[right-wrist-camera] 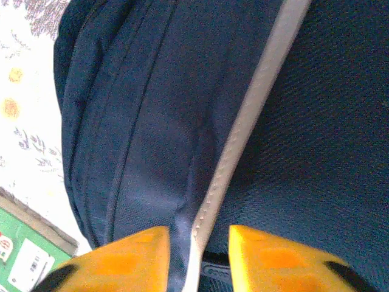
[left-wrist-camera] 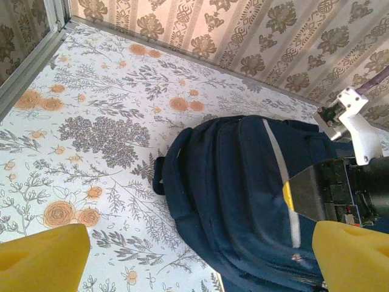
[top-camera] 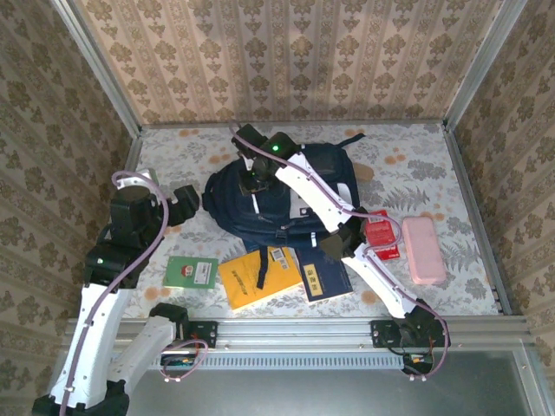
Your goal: Pack books, pencil case, and school supplies into a backpack
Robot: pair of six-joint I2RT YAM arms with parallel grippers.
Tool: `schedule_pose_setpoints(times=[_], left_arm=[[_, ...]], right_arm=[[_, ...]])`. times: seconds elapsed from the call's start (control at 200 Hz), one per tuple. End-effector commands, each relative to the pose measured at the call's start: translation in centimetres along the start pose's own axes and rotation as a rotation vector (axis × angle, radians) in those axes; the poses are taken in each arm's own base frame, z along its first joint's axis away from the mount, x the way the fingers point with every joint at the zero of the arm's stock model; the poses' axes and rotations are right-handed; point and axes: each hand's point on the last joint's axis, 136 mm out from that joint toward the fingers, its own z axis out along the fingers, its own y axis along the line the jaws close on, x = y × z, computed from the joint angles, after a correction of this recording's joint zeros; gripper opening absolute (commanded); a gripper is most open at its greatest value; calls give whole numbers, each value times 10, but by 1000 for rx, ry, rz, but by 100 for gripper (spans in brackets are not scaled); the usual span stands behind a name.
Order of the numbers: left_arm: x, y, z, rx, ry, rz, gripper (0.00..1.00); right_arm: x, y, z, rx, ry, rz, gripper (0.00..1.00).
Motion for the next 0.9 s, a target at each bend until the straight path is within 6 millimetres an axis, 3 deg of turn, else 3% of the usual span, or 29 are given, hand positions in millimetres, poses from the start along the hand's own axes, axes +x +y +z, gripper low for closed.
schedule_pose_setpoints(times=[0.0,0.095,0.17,0.19,0.365,0.535,0.725,0.895], left_arm=[[-1,2,-3,-16,6,28,96],[1,1,-1,-13,15,32,96],[3,1,2,-10,22,32,96],[3,1,2,-9,23,33,96],[5,-5,7,17,42,21,96],[14,-10,14,51,69,0,96],[31,-14,26,82,128,8,96],[50,-24,41,139,203,26,95]], right_arm=[[-12,-16,-13,84,-74,-30,60],[-9,-41,-16,223,-67,-75,82],[-9,-47,-27,266,-67,-98,93],[-9,-48,-30,274,-65,-105,99],[1,-72,-65,409,-37,-158,100],[40,-108,-73,561,75,-213,100],[60,-103,-65,170,-79,14,100],[52,-77,-48,-260,-181,191,99]])
